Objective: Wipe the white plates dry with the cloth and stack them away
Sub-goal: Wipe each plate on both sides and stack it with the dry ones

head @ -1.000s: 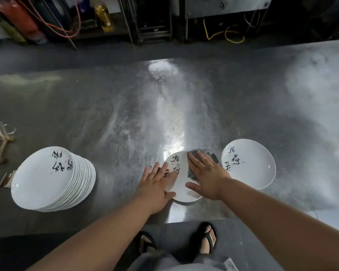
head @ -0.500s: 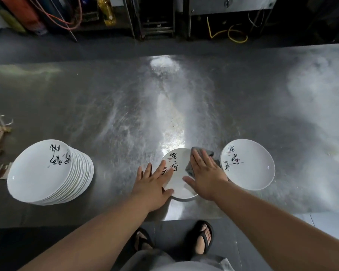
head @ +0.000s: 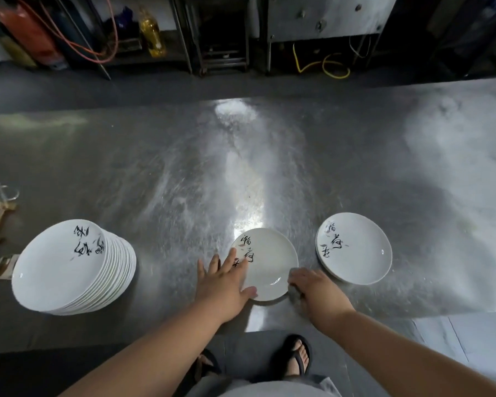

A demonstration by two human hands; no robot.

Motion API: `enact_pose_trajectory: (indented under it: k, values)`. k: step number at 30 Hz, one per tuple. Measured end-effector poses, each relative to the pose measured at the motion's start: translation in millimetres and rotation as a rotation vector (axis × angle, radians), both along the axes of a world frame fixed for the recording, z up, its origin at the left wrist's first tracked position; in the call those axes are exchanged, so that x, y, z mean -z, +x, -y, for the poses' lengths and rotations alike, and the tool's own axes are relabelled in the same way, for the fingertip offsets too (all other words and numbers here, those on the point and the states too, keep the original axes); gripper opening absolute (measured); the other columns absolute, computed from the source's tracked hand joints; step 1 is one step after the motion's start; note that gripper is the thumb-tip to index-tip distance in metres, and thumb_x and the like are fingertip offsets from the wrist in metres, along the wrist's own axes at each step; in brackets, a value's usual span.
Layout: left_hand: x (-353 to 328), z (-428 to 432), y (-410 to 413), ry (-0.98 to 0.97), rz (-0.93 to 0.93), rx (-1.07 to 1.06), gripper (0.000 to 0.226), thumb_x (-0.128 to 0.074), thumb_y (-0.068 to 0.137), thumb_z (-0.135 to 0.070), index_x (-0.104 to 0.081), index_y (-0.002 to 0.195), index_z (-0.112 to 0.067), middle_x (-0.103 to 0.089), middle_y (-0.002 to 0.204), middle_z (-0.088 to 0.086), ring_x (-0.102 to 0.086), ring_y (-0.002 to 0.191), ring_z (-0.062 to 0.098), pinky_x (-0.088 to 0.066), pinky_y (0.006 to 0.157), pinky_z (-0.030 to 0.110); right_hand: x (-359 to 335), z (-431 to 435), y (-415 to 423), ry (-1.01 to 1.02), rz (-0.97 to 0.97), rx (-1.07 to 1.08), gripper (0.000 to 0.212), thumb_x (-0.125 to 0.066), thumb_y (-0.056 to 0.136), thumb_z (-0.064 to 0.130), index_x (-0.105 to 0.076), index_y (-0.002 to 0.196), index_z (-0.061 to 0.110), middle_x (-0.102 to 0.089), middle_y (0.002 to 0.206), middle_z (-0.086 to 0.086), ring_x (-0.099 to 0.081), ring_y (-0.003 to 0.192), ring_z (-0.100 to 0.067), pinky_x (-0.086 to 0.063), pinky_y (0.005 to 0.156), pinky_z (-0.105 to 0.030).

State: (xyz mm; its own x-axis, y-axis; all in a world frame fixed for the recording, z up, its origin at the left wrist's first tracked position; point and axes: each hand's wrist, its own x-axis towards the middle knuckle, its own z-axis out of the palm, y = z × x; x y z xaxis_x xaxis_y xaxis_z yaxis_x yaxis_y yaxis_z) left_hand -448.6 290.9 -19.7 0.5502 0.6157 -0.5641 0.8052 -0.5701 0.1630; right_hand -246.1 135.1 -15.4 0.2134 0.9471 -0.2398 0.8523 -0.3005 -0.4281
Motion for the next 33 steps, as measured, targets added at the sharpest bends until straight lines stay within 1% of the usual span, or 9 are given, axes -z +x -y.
enact_pose_trajectory:
  k: [4,7,9,12,18,22,27,30,33]
  values:
    - [-12.5,-5.4,5.6,0.081,0.255,-0.262,0.06,-0.05,0.1,-0.057,-0.036,0.156,-0.041,-0.055,0.15,-0.006,-0.047,0.137,0.025,-0.031,0.118,0.044,-28.1,-31.9,3.2,-0.213,-0.247,0.38,0.018,-0.045,0.092,0.024,-0.061,0.099,0.028,-0.074,0.09,0.004,-0.07,0.087,-0.024,-0.057,0.075,-0.038]
    - [-6.0,-27.1,14.3,-0.127,0.302,-0.618,0.066,-0.054,0.098,-0.053,-0.039,0.156,-0.025,-0.066,0.137,0.004,-0.064,0.123,0.031,-0.049,0.106,0.039,-32.1,-52.6,12.9,-0.367,-0.246,0.431,0.024,-0.044,0.104,0.021,-0.055,0.124,0.013,-0.064,0.12,-0.014,-0.065,0.107,-0.035,-0.054,0.088,-0.041]
    - [-3.1,-41.6,19.1,-0.293,0.258,-0.779,0.067,-0.052,0.09,-0.058,-0.053,0.142,-0.015,-0.073,0.122,0.011,-0.074,0.102,0.03,-0.061,0.085,0.038,-35.6,-63.0,14.1,-0.474,-0.276,0.446,0.031,-0.039,0.108,0.029,-0.059,0.112,0.006,-0.064,0.114,-0.018,-0.064,0.105,-0.035,-0.05,0.09,-0.04]
    - [-3.2,-51.2,26.4,-0.504,0.233,-0.96,0.045,-0.047,0.101,-0.054,-0.062,0.116,-0.014,-0.079,0.085,0.012,-0.067,0.068,0.027,-0.039,0.047,0.023,-26.3,-70.7,15.9,-0.5,-0.506,0.612,0.059,-0.034,0.104,0.056,-0.066,0.075,0.016,-0.069,0.084,-0.011,-0.067,0.091,-0.027,-0.046,0.094,-0.034]
    - [-23.0,-52.7,31.2,-0.638,0.367,-1.22,0.072,-0.027,0.101,-0.075,-0.062,0.112,-0.013,-0.077,0.073,0.012,-0.073,0.058,0.025,-0.045,0.049,0.024,2.1,-76.0,20.3,-0.408,-0.641,0.718,0.091,-0.01,0.07,0.09,-0.068,0.092,0.023,-0.075,0.107,-0.015,-0.069,0.11,-0.033,-0.044,0.111,-0.047]
    - [-37.3,-53.2,23.0,-0.675,0.654,-1.364,0.055,-0.048,0.102,-0.065,-0.06,0.119,-0.015,-0.08,0.082,0.013,-0.078,0.075,0.026,-0.058,0.056,0.031,-39.5,-66.7,11.0,-0.225,-0.734,0.811,0.076,-0.016,0.099,0.076,-0.065,0.126,0.026,-0.069,0.119,-0.004,-0.061,0.121,-0.026,-0.037,0.114,-0.042]
    - [-47.2,-48.2,13.5,-0.784,0.909,-1.395,0.013,-0.065,0.101,-0.01,-0.062,0.114,-0.011,-0.07,0.111,0.013,-0.069,0.091,0.026,-0.057,0.062,0.037,-51.8,-50.2,2.6,-0.079,-0.623,0.665,0.032,-0.057,0.1,0.057,-0.06,0.103,0.024,-0.07,0.092,0.004,-0.067,0.084,-0.02,-0.056,0.083,-0.041]
    - [-48.1,-43.6,5.1,-0.887,1.011,-1.404,0.031,-0.058,0.103,-0.002,-0.056,0.129,-0.019,-0.069,0.119,0.013,-0.068,0.093,0.027,-0.058,0.075,0.043,-57.9,-48.5,-1.7,-0.175,-0.433,0.584,0.039,-0.065,0.091,0.059,-0.048,0.111,0.031,-0.071,0.083,0.005,-0.068,0.069,-0.018,-0.052,0.057,-0.032]
    - [-52.2,-39.5,-8.6,-0.966,1.034,-1.368,0.034,-0.056,0.104,-0.002,-0.06,0.136,-0.012,-0.076,0.114,0.01,-0.074,0.094,0.024,-0.062,0.072,0.043,-63.0,-50.0,-1.1,-0.165,-0.404,0.621,0.047,-0.069,0.087,0.051,-0.044,0.123,0.033,-0.074,0.072,0.011,-0.069,0.071,-0.014,-0.06,0.063,-0.039]
